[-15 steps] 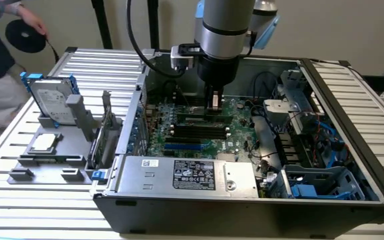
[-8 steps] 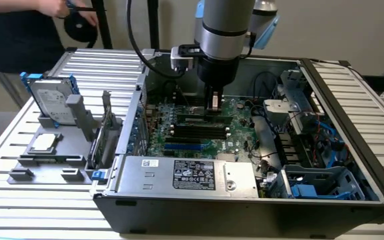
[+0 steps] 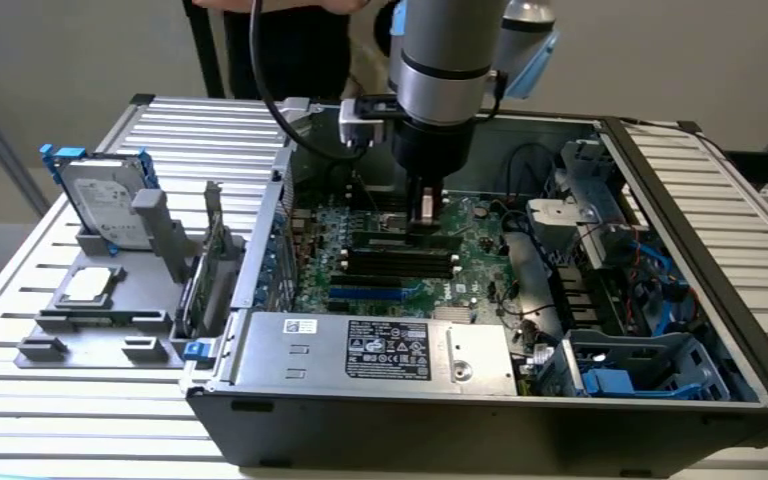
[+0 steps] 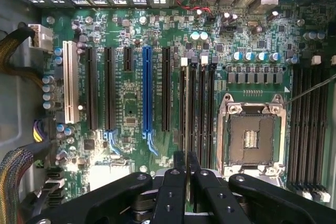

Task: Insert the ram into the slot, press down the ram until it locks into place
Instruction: 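Insert the ram into the slot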

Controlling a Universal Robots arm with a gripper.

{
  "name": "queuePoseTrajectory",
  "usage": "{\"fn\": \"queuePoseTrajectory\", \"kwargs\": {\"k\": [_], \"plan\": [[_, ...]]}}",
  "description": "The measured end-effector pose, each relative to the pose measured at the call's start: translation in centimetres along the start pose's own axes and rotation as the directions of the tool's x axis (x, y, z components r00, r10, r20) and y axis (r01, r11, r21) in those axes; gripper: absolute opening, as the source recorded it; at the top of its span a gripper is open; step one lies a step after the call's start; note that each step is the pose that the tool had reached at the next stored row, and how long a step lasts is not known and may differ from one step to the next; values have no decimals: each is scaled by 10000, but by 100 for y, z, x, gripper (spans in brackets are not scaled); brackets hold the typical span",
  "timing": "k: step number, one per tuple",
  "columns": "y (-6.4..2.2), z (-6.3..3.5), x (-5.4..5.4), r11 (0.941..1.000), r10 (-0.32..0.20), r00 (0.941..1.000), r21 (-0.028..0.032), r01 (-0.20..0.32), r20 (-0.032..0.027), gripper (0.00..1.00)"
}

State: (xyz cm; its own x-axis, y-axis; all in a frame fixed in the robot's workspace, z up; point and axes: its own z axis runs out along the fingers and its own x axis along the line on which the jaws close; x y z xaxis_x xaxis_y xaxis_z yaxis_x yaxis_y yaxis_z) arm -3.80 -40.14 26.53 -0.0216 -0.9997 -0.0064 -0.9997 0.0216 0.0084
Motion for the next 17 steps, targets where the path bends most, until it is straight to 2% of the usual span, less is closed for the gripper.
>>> {"fn": "queuePoseTrajectory", "kwargs": {"k": [7, 17], "plan": [[11, 74, -26, 10000, 0, 10000, 2, 0, -50, 13], [20, 170, -43, 10000, 2, 9998, 4, -2, -177, 13]]}}
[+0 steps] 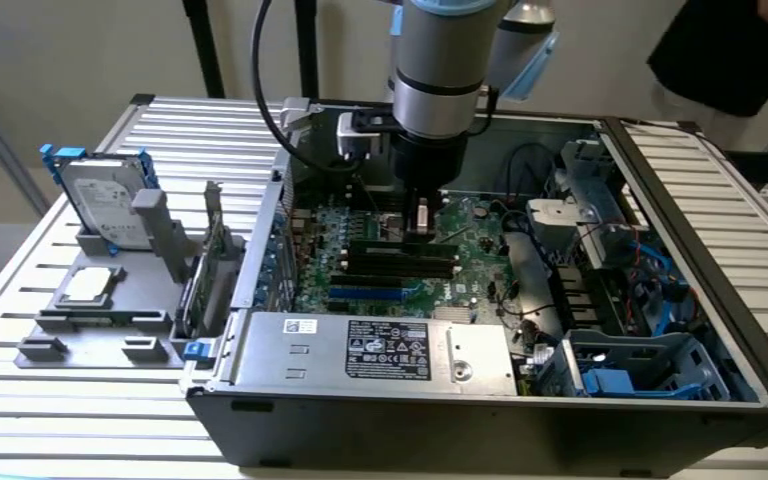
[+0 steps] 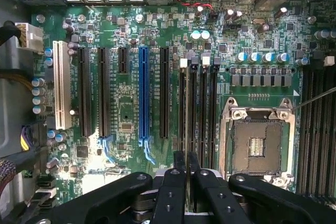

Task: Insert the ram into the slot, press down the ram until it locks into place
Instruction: 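Insert the ram into the slot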

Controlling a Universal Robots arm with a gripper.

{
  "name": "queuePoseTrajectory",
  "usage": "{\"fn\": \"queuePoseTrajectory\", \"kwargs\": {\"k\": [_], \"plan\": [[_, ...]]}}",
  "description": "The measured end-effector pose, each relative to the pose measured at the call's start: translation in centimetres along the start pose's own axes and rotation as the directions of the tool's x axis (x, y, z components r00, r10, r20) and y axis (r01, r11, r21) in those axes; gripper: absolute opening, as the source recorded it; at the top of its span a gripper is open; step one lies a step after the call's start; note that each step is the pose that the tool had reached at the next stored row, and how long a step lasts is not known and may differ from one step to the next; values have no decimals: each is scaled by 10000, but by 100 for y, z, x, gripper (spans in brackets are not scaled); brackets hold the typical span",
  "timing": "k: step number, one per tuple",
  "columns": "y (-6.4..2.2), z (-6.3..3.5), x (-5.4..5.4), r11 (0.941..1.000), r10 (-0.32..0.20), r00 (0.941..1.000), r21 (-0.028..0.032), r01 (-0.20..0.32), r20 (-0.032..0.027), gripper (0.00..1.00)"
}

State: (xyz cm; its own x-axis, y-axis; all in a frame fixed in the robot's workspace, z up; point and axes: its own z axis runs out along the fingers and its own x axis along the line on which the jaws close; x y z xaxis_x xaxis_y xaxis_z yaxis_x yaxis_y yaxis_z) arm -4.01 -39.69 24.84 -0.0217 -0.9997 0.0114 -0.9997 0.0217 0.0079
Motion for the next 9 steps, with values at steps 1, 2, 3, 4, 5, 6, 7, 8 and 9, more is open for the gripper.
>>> {"fn": "queuePoseTrajectory", "kwargs": {"k": [1, 2, 3, 4, 5, 6, 7, 8, 9], "plan": [[1, 7, -1, 10000, 0, 10000, 0, 0, -13, 13], [2, 14, -2, 10000, -1, 10000, 1, 1, -28, 13], [3, 21, -3, 10000, -1, 10000, 2, 1, -47, 13], [3, 27, -4, 10000, -1, 10000, 2, 1, -68, 13], [4, 31, -4, 10000, 0, 10000, 2, 0, -92, 13], [4, 36, -5, 10000, 0, 9999, 3, 0, -113, 13], [5, 39, -5, 10000, 1, 9999, 2, -1, -133, 13], [5, 42, -6, 10000, 0, 9999, 3, 0, -149, 13], [5, 45, -6, 10000, 1, 9999, 3, 0, -161, 13]]}}
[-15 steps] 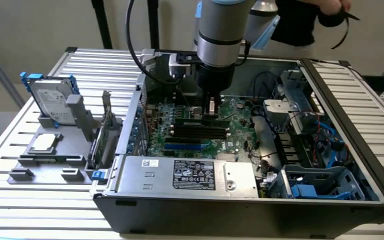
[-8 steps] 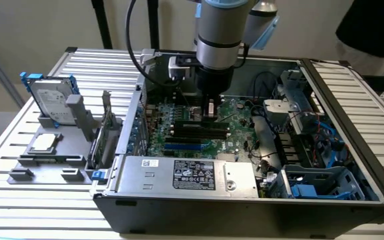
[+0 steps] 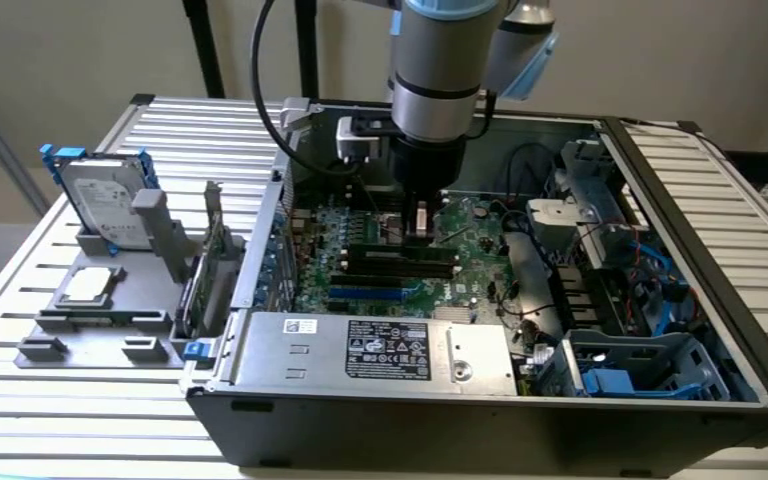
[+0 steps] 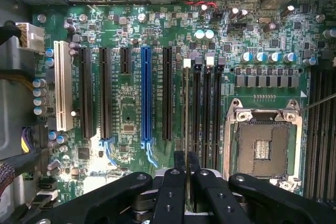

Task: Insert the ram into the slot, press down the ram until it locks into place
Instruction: 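Insert the ram into the slot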

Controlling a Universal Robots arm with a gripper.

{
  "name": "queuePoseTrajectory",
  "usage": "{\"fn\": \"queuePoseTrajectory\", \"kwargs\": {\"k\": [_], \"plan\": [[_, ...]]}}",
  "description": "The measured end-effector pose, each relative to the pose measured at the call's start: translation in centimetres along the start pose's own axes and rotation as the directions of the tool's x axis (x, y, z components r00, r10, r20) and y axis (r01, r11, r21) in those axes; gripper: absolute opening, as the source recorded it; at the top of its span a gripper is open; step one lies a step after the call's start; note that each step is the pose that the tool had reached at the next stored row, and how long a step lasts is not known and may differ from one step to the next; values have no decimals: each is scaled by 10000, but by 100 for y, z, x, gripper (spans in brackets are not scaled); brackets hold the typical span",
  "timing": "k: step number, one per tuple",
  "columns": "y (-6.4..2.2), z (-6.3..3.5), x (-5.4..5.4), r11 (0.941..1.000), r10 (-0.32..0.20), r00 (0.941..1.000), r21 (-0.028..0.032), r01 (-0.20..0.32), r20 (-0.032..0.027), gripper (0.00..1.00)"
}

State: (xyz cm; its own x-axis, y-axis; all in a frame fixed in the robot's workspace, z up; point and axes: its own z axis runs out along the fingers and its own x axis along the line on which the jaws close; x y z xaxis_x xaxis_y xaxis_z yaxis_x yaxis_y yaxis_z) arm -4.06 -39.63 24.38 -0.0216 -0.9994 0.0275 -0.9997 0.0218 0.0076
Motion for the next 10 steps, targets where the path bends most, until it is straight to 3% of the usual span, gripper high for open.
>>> {"fn": "queuePoseTrajectory", "kwargs": {"k": [10], "plan": [[0, 23, -8, 10000, 1, 10000, 2, -1, -70, 13]]}}
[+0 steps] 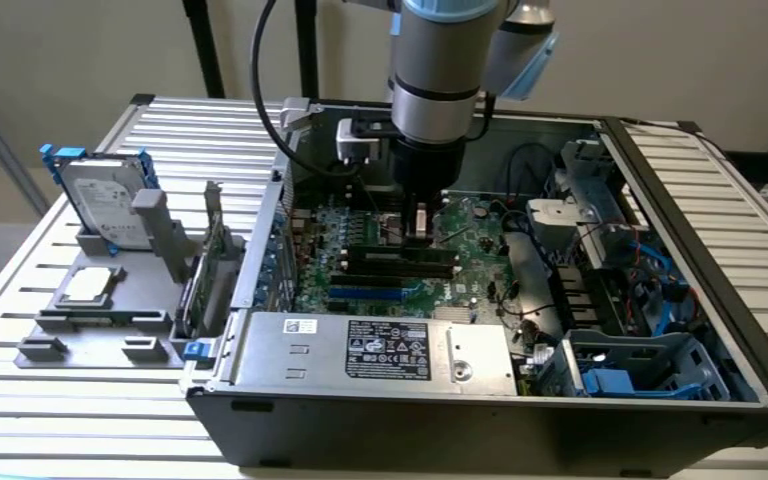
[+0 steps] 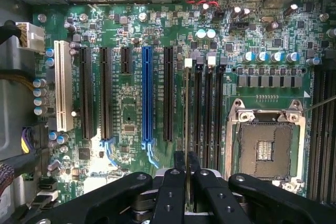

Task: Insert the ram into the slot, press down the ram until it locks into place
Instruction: 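Insert the ram into the slot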

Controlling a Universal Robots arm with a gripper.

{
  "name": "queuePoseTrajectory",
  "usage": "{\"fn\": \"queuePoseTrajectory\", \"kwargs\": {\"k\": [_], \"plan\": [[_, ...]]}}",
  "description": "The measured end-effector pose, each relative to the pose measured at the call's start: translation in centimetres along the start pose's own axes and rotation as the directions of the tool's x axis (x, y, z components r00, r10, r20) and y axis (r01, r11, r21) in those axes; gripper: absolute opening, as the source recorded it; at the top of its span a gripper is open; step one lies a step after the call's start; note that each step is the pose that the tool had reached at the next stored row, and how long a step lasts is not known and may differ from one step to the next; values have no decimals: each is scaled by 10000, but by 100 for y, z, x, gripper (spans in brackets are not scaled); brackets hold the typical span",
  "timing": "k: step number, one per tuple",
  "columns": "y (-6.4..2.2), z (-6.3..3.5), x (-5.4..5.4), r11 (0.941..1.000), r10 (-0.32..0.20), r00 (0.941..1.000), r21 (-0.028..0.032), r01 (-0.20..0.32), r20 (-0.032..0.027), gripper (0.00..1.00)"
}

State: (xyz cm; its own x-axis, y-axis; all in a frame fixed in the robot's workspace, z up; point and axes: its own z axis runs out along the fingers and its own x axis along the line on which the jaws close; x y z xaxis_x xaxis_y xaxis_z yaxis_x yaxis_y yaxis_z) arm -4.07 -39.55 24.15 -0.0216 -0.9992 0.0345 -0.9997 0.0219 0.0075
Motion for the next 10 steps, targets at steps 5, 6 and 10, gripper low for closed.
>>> {"fn": "queuePoseTrajectory", "kwargs": {"k": [5, 6, 10], "plan": [[0, 23, -17, 10000, 1, 10000, 0, -1, -23, 13], [0, 29, -21, 10000, 0, 10000, 1, 0, -24, 13], [0, 52, -31, 10000, 0, 10000, 1, 0, -36, 13]]}}
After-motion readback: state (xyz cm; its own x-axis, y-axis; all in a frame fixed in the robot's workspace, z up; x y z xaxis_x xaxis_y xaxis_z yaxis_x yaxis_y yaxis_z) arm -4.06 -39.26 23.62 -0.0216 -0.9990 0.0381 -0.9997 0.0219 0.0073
